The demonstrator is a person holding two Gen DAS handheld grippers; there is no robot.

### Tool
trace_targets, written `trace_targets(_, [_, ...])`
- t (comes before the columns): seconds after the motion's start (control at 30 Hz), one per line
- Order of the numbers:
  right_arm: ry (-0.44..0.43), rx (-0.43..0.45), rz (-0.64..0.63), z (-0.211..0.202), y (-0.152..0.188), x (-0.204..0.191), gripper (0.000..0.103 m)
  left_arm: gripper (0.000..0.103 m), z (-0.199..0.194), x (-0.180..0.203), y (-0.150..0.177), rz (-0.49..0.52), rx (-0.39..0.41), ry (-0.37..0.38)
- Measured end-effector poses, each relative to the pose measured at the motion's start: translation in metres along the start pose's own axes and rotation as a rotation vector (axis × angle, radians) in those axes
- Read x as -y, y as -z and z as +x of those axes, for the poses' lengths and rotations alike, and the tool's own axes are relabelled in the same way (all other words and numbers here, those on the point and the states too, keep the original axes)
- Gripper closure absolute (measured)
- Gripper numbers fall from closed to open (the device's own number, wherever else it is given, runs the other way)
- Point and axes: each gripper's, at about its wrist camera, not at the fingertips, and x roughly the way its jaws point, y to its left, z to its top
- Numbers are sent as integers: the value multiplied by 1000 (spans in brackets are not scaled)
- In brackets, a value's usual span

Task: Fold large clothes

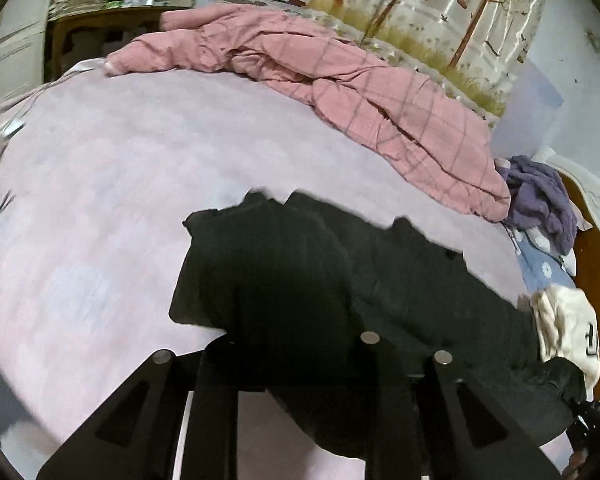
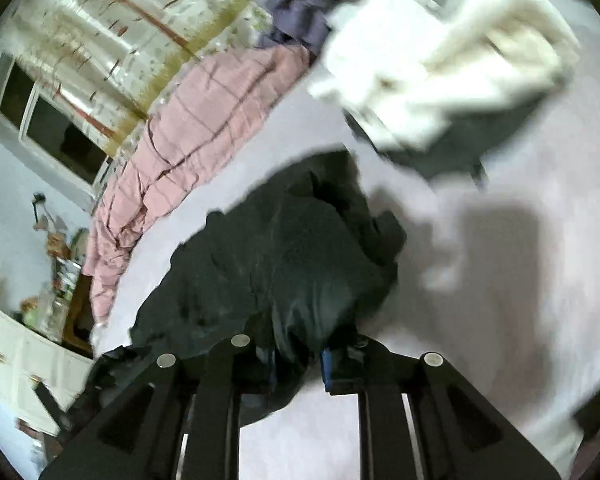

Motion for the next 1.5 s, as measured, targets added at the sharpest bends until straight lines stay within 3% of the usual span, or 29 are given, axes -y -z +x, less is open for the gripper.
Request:
trace_targets(0.17, [70,-9,-59,57,-60,-41,88,76,73,18,-59,22,-94,-54])
trace_targets(0.23, [59,6,-56,79,-79,-50,85,72,103,19,-71,9,-128,-73])
trace_targets(0.33, [62,24,-58,120,-106,-60,76,64,146,26,-84,36,-159,-127])
trace_targets(0.43, [57,62,-77,151,-116,-63,63,54,173,26,-90,62,-127,-153])
trace_targets(0.5, [108,129,-114,167,-117,-64,37,42,177,23,-92,65,-69,-166])
trace_targets(0.57, [174,215,-156,170,-116,-65,28,39,168,20,-91,75,18,-154])
trace_targets(0.67, [153,302,-165,155,-117,-61,28,34,126,20,-83,114,200,-111])
trace_targets(0.73, [138,374,-171,135,-118,-65,24,17,87,24,-74,154,351,-120])
trace_targets(0.8, [126,471,-187,107,-114,-72,18,6,46,26,-59,193,490,-83])
trace_targets(0.87, [93,506,-232,83,-104,-81,17,5,18,30,-48,226,529,-54])
trace_targets(1.0, [16,458,-441,53,-69,-113,17,5,-9,44,-21,341,482,82])
trace_targets(1.1, [-64,343,-618,59,-38,-136,17,5,10,73,-12,468,341,158])
trace_targets(1.17, [-42,336,-631,74,-25,-143,17,5,38,89,-13,467,231,224])
trace_targets(1.23, [-1,364,-554,96,-20,-139,17,6,60,100,-16,461,225,174])
trace_targets(1.33, [34,298,-509,141,-30,-134,17,7,97,108,-27,497,213,77])
trace_targets(1.4, [105,288,-514,166,-42,-131,17,7,123,99,-37,452,195,-4])
trace_targets(1.5, [192,283,-499,190,-57,-124,17,7,152,70,-43,376,170,-54])
